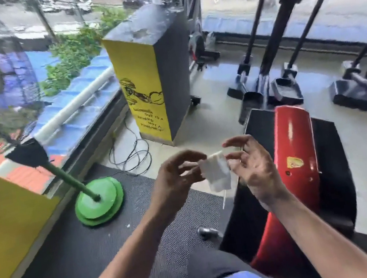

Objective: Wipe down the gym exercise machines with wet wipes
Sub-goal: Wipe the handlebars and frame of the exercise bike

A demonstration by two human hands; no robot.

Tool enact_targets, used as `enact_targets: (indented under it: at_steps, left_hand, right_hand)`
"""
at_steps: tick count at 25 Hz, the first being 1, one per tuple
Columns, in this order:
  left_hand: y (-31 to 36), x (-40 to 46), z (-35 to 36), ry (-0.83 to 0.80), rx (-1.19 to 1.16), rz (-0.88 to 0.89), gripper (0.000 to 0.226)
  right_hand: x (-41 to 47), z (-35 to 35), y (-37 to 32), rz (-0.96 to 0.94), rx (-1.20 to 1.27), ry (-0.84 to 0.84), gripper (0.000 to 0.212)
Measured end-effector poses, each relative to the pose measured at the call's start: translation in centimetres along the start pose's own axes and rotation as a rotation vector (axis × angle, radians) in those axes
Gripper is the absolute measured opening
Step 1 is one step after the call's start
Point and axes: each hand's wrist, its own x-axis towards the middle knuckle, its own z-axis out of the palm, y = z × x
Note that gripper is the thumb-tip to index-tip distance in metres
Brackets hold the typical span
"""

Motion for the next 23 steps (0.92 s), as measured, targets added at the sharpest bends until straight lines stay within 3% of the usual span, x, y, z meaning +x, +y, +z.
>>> enact_targets:
  at_steps: [3, 6, 9, 13, 16, 23]
  left_hand:
    - [0.6, 6.4, -1.2, -0.077, 0.124, 0.086, 0.042]
    - [0.5, 14.1, -2.4, -0.144, 0.308, 0.193, 0.045]
    - [0.8, 22.6, -3.1, -0.264, 0.371, 0.256, 0.048]
    - [4.3, 33.0, -2.4, -0.434, 0.212, 0.149, 0.034]
    - [6.3, 40.3, -1.5, -0.463, 0.297, 0.145, 0.011]
    - [5.1, 57.6, 0.4, -0.415, 0.394, 0.181, 0.009]
  right_hand:
    - [4.2, -0.2, 1.4, 0.106, -0.016, -0.033, 0.041]
    - [10.4, -0.5, 2.8, 0.131, 0.015, 0.084, 0.023]
    - [17.9, -0.5, 3.8, 0.127, -0.021, 0.223, 0.04]
    - [26.7, -2.4, 3.1, 0.138, 0.016, 0.364, 0.057]
    - [32.8, -4.1, 2.0, 0.159, -0.015, 0.417, 0.045]
    - [47.8, -9.1, 2.8, 0.174, -0.015, 0.382, 0.014]
